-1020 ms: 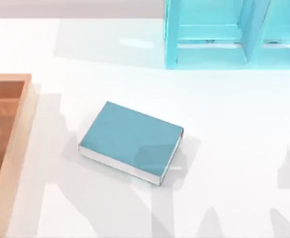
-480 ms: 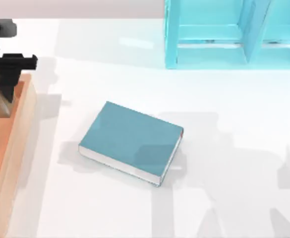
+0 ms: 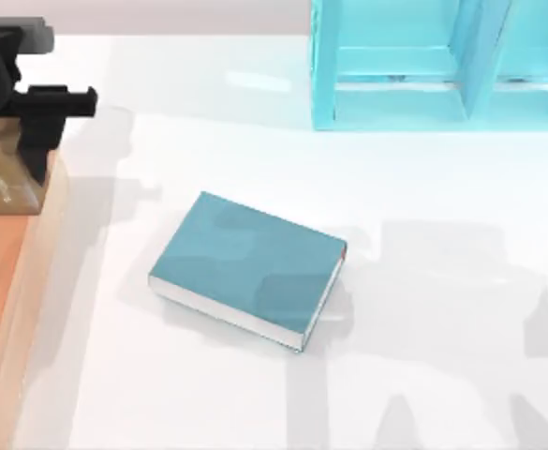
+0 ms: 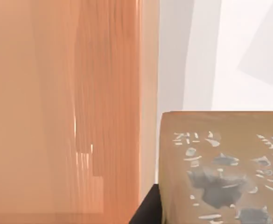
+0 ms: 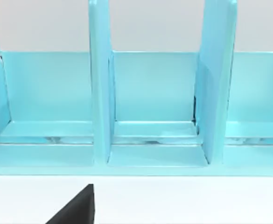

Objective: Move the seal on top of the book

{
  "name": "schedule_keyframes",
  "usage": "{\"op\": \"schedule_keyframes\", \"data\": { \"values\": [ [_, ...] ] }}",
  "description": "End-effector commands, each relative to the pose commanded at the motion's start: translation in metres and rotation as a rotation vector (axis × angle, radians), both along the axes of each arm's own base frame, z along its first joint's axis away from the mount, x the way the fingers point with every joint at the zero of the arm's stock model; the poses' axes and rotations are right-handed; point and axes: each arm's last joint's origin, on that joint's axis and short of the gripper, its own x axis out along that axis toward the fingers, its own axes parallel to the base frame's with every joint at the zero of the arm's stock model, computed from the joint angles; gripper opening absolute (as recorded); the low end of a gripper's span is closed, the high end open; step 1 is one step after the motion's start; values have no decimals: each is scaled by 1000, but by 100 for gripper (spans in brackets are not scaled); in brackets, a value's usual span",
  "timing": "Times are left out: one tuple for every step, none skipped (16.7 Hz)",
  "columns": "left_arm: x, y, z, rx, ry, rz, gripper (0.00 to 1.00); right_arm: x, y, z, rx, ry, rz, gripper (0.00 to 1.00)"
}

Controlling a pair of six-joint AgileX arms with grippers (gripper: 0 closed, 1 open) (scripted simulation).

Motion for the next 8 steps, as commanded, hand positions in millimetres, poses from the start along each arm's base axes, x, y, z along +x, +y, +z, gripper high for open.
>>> {"op": "schedule_keyframes", "data": {
  "values": [
    [0, -1, 0, 0, 0, 0, 0, 0, 0, 0, 0, 0, 0, 100],
    [3, -6, -3, 0, 2, 1, 0, 0, 0, 0, 0, 0, 0, 100],
    [7, -14, -7, 1, 4, 3, 0, 0, 0, 0, 0, 0, 0, 100],
    [11, -26, -12, 1, 7, 7, 0, 0, 0, 0, 0, 0, 0, 100],
    [16, -40, -19, 2, 9, 10, 0, 0, 0, 0, 0, 0, 0, 100],
    [20, -58, -26, 3, 11, 12, 0, 0, 0, 0, 0, 0, 0, 100],
    [23, -78, -35, 4, 11, 12, 0, 0, 0, 0, 0, 0, 0, 100],
    [25, -99, -44, 5, 11, 9, 0, 0, 0, 0, 0, 0, 0, 100]
  ]
}}
